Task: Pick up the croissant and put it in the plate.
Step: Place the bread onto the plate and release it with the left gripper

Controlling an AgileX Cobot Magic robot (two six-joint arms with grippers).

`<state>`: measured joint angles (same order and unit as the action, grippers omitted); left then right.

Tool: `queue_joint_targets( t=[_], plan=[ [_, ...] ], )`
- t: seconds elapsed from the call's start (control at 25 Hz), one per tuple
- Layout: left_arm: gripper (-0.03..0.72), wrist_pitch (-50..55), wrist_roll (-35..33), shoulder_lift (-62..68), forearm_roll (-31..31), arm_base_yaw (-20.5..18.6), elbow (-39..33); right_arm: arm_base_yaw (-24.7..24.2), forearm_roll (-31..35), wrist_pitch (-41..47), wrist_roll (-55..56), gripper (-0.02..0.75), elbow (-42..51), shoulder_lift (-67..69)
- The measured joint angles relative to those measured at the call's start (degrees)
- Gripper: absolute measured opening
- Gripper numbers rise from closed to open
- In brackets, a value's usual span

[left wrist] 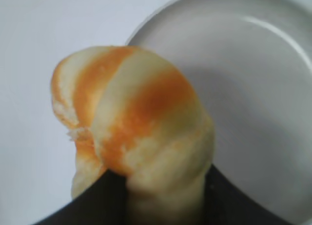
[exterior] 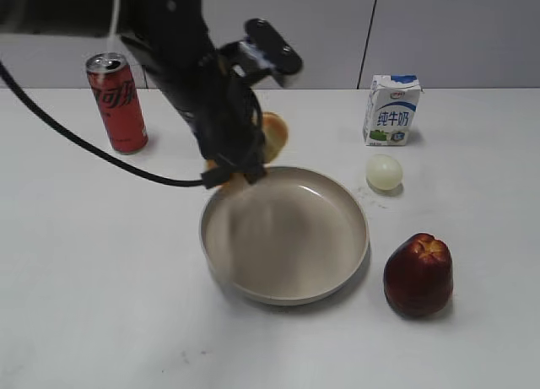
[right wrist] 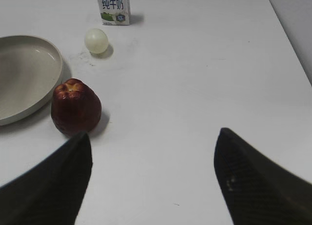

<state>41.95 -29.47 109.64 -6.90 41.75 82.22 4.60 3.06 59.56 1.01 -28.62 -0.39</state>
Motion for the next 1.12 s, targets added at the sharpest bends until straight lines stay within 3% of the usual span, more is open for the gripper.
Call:
queue_joint_targets(
  t=[0.12, 0.36, 0.4, 0.52, 0.64, 0.96, 1.12],
  plan=[
    [0.239, -3.54, 0.0, 3.47, 1.84, 4.1, 0.11, 0.0, 0.0, 0.0, 0.0, 0.588, 0.0, 0.0],
    [0.26, -3.54, 0.0, 9.97, 2.5, 5.34, 0.11, 0.0, 0.0, 0.0, 0.0, 0.588, 0.0, 0.0],
    [0.31, -3.31, 0.0, 10.39, 2.33, 5.34, 0.11, 0.0, 0.0, 0.0, 0.0, 0.588, 0.0, 0.0],
    [0.575, -2.45, 0.0, 10.51, 1.16, 5.34, 0.54, 0.0, 0.0, 0.0, 0.0, 0.588, 0.0, 0.0],
    [0.659, 0.72, 0.0, 10.51, -0.27, 5.34, 2.82, 0.0, 0.0, 0.0, 0.0, 0.588, 0.0, 0.0],
    [0.678, 16.22, 0.0, 10.51, -2.52, 4.56, 15.4, 0.0, 0.0, 0.0, 0.0, 0.588, 0.0, 0.0],
    [0.669, 25.69, 2.53, 10.39, -0.95, 1.24, 23.71, 0.0, 0.0, 0.0, 0.0, 0.588, 0.0, 0.0]
  ],
)
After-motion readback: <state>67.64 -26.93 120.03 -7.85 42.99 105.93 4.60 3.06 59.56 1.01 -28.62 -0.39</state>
